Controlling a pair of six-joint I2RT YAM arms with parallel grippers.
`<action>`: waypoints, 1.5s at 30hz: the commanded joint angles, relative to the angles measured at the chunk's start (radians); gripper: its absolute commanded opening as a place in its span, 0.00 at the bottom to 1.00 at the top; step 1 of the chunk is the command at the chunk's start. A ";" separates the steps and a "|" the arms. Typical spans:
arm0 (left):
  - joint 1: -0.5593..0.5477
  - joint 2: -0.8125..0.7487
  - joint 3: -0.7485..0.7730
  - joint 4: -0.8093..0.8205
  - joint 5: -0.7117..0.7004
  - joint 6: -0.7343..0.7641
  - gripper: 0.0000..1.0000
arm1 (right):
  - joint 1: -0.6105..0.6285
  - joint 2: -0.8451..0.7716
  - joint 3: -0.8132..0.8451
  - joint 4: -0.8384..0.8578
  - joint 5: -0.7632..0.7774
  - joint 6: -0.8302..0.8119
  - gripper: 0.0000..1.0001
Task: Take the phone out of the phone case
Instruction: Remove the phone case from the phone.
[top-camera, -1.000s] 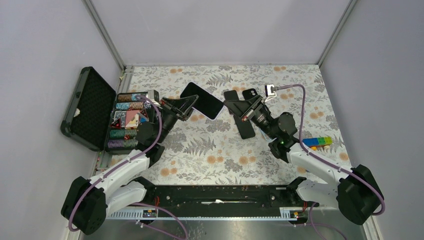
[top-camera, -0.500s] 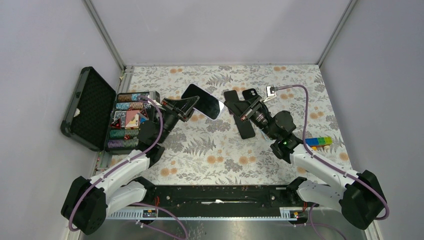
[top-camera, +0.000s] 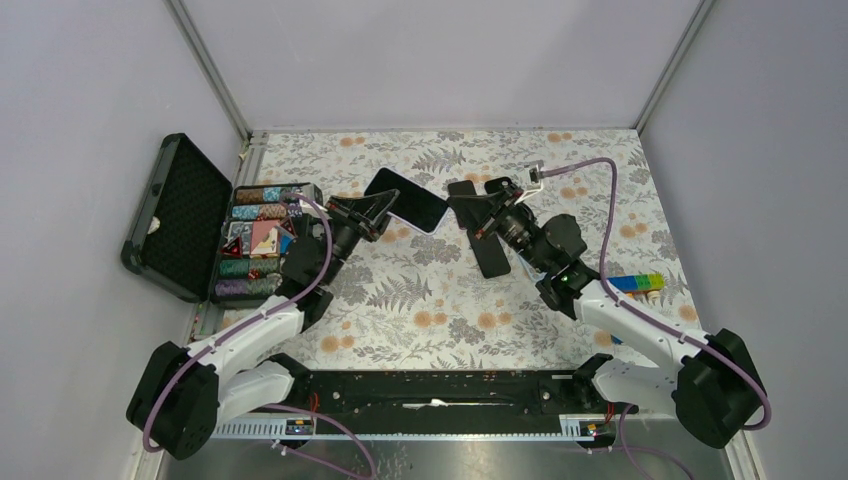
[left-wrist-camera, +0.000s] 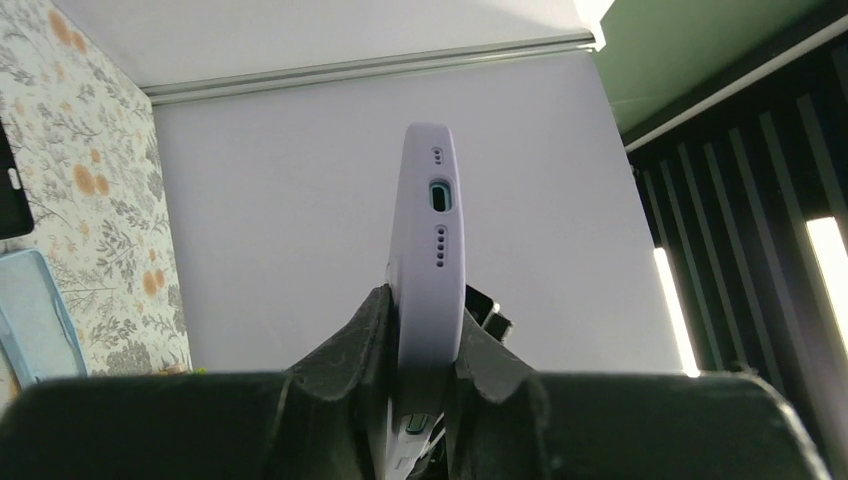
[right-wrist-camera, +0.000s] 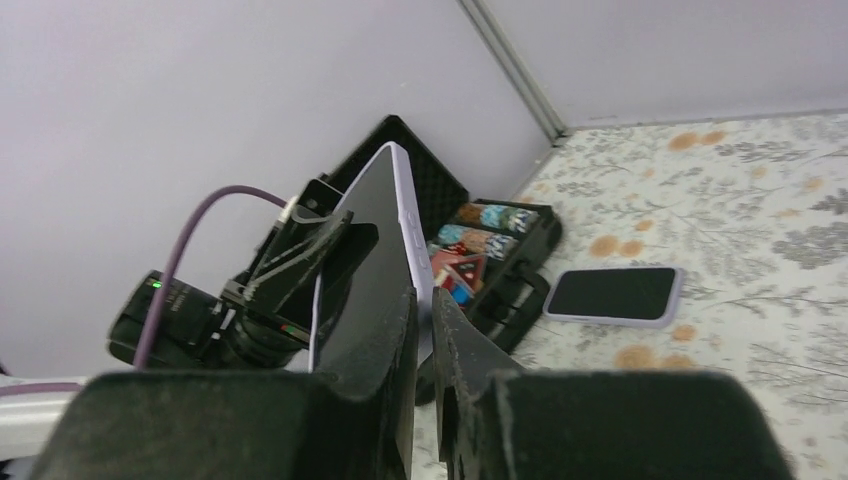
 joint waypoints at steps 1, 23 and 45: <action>-0.037 -0.087 0.110 0.553 0.102 -0.261 0.00 | -0.019 0.099 -0.026 -0.506 0.131 -0.245 0.00; -0.028 -0.003 0.107 0.551 0.132 -0.195 0.00 | -0.083 -0.083 -0.036 -0.175 -0.254 0.380 0.54; -0.023 0.128 0.083 0.504 -0.010 -0.225 0.00 | -0.083 0.054 -0.041 0.289 -0.352 0.699 0.39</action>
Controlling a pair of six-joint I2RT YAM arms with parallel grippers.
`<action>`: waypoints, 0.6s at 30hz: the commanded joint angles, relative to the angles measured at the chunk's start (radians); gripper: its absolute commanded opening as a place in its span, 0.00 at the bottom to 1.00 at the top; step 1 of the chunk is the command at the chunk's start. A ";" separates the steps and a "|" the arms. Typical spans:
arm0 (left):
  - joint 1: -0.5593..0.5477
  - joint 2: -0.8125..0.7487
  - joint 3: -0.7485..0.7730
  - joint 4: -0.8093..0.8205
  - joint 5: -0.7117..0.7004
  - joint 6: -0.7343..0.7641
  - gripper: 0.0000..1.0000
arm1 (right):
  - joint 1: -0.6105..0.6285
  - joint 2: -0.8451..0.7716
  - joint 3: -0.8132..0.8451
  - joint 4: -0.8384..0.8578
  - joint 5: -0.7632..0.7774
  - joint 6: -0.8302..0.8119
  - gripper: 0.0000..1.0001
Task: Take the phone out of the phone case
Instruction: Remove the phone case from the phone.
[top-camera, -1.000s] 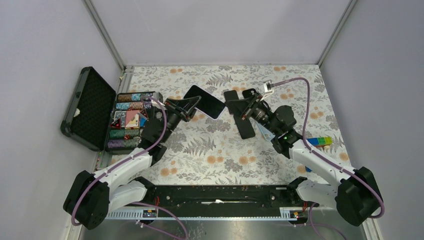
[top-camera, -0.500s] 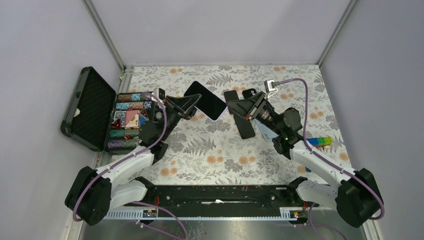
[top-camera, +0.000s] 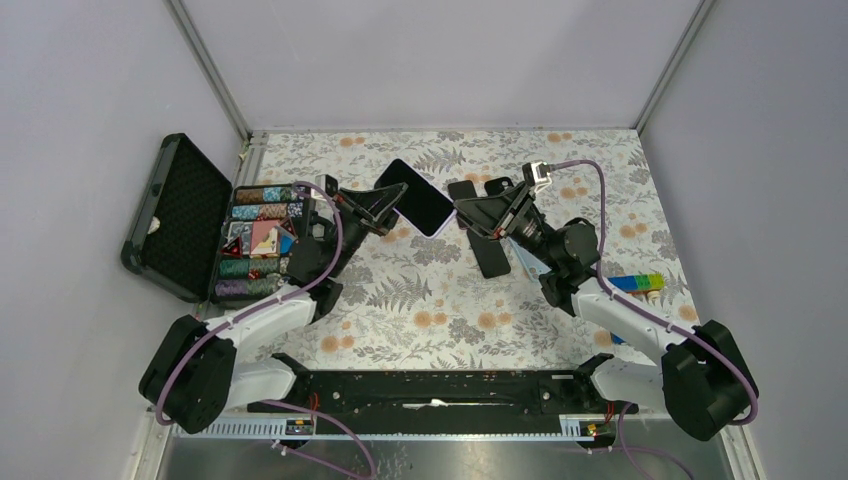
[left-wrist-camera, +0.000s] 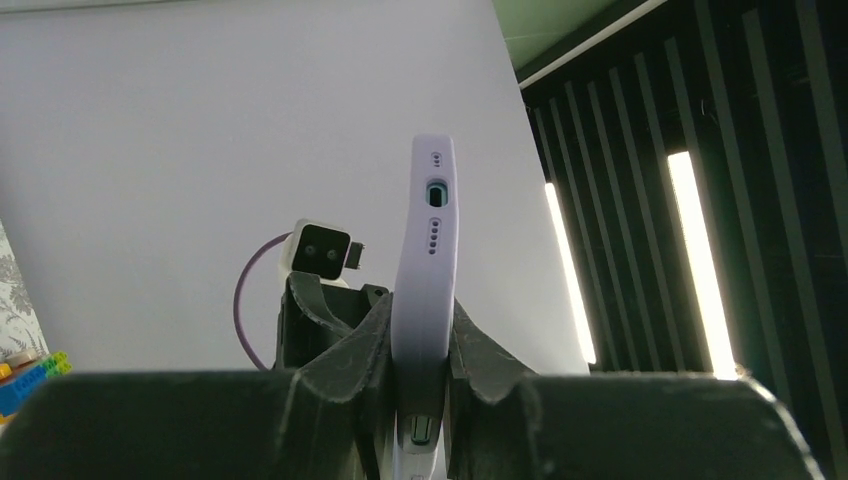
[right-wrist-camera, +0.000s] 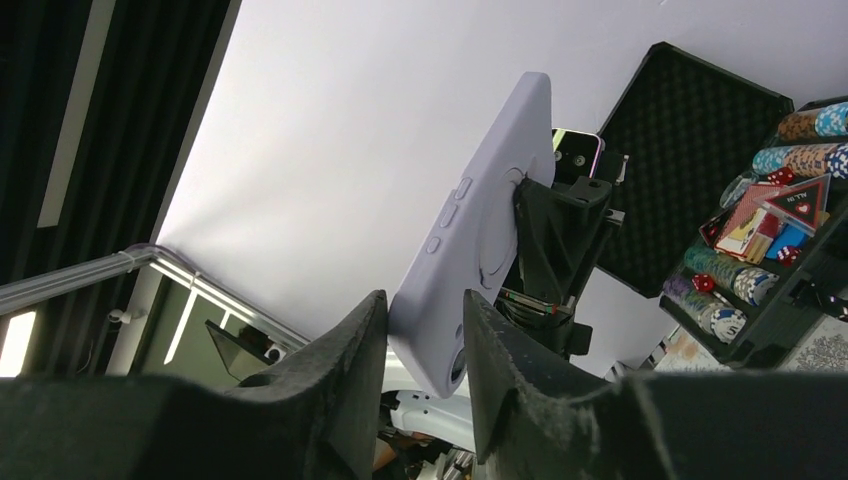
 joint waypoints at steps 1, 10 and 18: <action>-0.005 -0.014 0.045 0.218 -0.098 -0.082 0.00 | 0.002 0.027 0.002 -0.049 -0.069 -0.018 0.35; -0.011 0.037 0.077 0.214 -0.080 -0.113 0.00 | 0.008 0.091 0.014 0.149 -0.078 0.172 0.00; -0.032 0.094 0.153 0.266 -0.024 -0.101 0.00 | 0.011 0.152 -0.010 0.226 -0.054 0.386 0.00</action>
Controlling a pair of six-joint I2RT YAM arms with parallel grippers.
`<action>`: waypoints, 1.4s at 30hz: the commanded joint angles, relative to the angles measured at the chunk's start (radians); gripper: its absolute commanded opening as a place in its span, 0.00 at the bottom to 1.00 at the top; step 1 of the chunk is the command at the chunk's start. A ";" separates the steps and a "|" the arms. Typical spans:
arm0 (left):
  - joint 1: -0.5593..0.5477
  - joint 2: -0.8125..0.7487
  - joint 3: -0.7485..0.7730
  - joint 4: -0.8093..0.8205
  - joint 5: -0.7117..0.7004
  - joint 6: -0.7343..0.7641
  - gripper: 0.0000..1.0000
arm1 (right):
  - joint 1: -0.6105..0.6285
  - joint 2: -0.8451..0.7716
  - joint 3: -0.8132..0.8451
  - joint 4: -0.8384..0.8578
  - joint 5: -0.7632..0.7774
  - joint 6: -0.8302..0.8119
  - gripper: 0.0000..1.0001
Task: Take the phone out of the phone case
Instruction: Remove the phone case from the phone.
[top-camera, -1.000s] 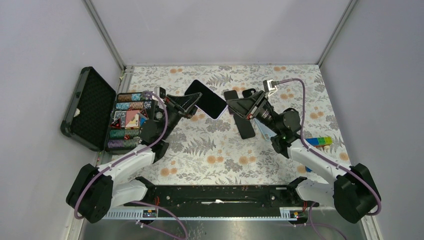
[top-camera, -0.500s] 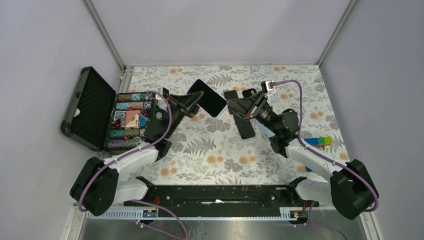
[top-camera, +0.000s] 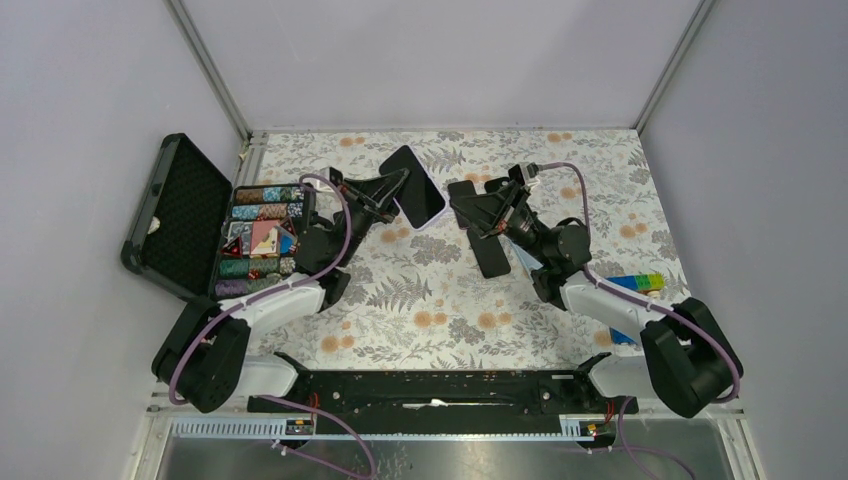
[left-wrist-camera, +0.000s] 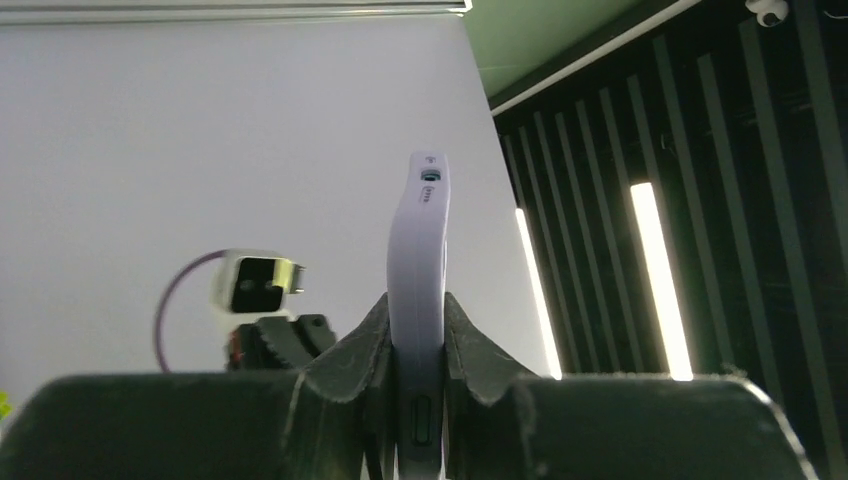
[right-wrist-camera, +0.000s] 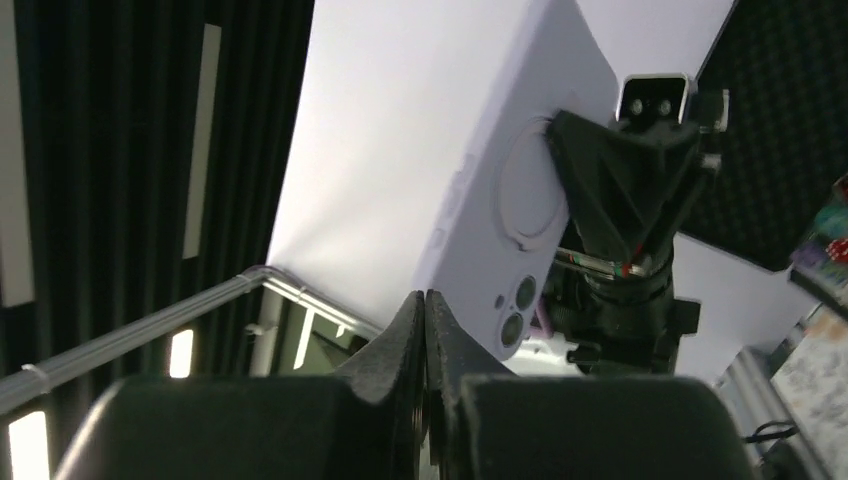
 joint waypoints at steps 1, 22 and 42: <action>-0.035 -0.019 0.104 0.209 0.017 -0.026 0.00 | 0.015 0.054 -0.017 0.059 -0.049 0.150 0.00; -0.022 -0.143 0.092 -0.024 -0.027 0.232 0.00 | 0.289 -0.223 -0.054 -0.454 0.123 -1.043 0.65; -0.031 -0.136 0.054 0.001 -0.022 0.210 0.00 | 0.405 -0.061 -0.049 0.080 0.417 -1.179 0.67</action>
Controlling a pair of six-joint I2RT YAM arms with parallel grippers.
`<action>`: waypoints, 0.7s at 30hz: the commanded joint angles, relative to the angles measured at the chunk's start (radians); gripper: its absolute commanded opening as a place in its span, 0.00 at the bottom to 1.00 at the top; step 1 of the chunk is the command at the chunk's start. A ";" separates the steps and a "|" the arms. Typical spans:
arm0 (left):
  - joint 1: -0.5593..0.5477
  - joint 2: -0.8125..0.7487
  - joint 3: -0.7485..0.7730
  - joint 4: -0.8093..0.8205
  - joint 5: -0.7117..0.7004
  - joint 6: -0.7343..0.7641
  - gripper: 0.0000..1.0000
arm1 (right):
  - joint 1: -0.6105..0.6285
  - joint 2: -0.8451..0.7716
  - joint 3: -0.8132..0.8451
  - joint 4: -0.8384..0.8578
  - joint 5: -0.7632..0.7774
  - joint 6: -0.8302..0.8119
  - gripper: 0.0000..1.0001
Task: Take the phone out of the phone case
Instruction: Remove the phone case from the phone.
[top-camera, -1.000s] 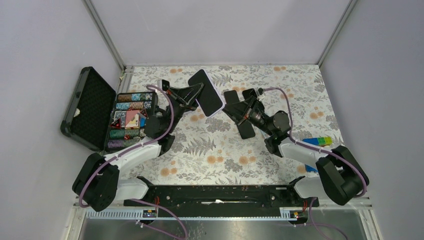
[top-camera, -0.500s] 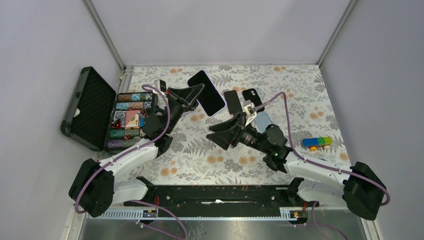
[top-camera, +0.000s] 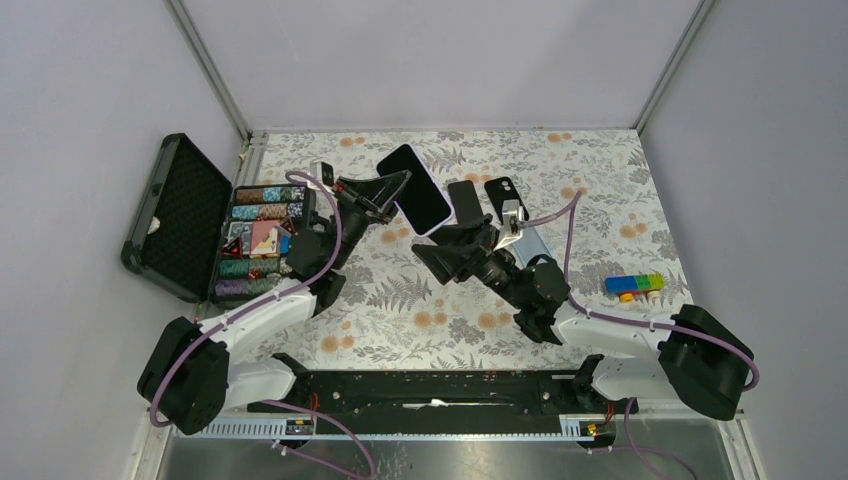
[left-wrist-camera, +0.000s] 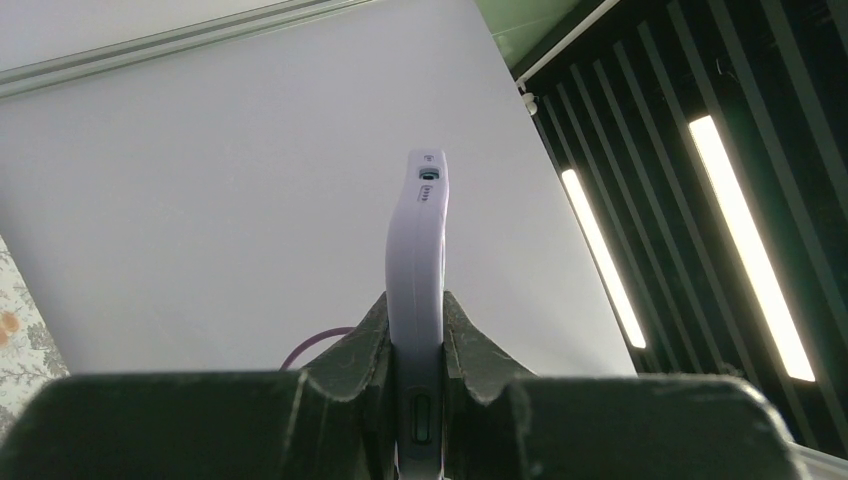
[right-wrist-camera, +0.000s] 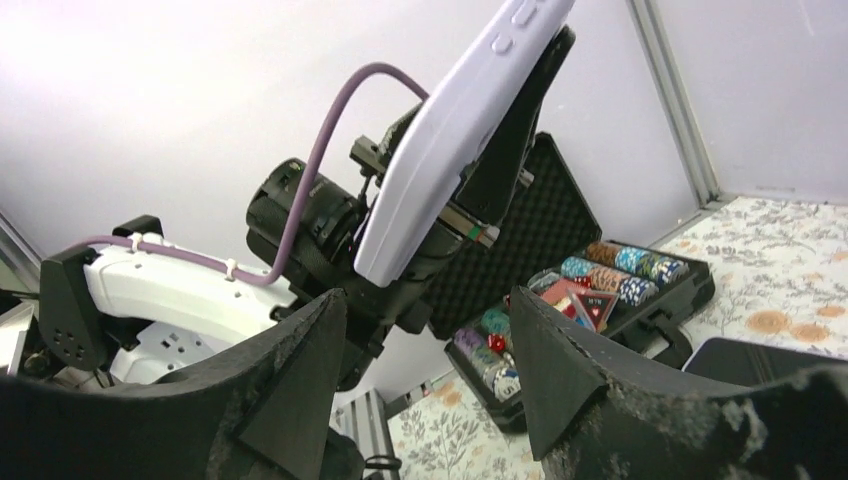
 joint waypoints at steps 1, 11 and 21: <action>-0.005 -0.023 0.010 0.115 -0.019 -0.015 0.00 | 0.011 0.007 0.046 0.123 0.050 -0.061 0.67; -0.008 -0.005 0.001 0.162 -0.011 -0.039 0.00 | 0.011 0.037 0.071 0.128 0.117 -0.042 0.57; -0.008 -0.014 0.000 0.153 -0.013 -0.033 0.00 | 0.010 0.035 0.063 0.151 0.076 -0.064 0.68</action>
